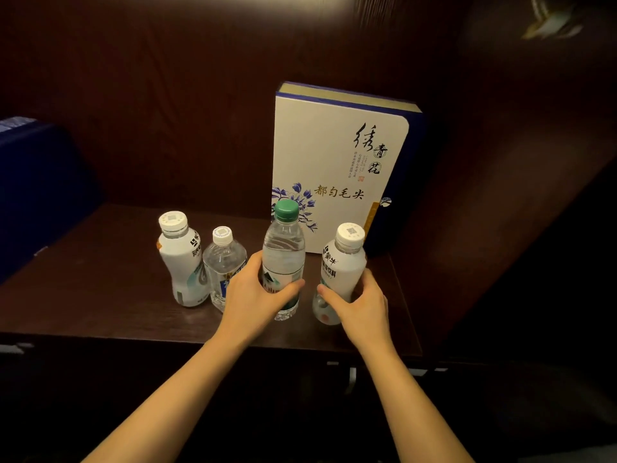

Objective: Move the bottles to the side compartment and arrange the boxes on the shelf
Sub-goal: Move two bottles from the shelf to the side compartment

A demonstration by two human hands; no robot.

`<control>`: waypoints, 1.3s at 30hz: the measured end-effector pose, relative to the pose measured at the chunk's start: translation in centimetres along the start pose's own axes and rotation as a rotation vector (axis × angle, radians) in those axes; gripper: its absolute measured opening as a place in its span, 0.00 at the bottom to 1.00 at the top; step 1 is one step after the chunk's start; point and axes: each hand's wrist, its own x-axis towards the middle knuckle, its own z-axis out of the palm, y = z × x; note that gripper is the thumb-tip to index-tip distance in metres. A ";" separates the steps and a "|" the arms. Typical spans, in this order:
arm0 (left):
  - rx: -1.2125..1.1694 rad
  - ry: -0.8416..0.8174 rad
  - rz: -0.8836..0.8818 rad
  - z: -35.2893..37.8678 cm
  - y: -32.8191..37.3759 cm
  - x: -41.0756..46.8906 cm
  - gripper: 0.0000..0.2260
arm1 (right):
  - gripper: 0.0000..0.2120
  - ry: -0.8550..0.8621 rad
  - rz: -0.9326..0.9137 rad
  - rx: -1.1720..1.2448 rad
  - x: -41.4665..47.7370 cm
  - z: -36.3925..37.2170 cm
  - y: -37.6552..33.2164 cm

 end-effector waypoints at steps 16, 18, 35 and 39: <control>-0.101 -0.153 0.088 1.5 4.5 -2.7 0.24 | 0.27 0.224 -0.002 -0.047 -5.9 -6.4 -2.7; -0.112 -0.153 0.092 2.4 5.1 -3.1 0.23 | 0.28 0.238 0.007 -0.049 -6.2 -7.6 -2.5; -0.235 -0.253 0.100 15.9 13.3 -9.3 0.23 | 0.26 0.241 -0.046 0.004 -7.7 -24.9 2.3; -0.269 -0.269 0.119 20.0 16.3 -10.7 0.24 | 0.27 0.253 -0.056 0.025 -7.8 -29.8 4.3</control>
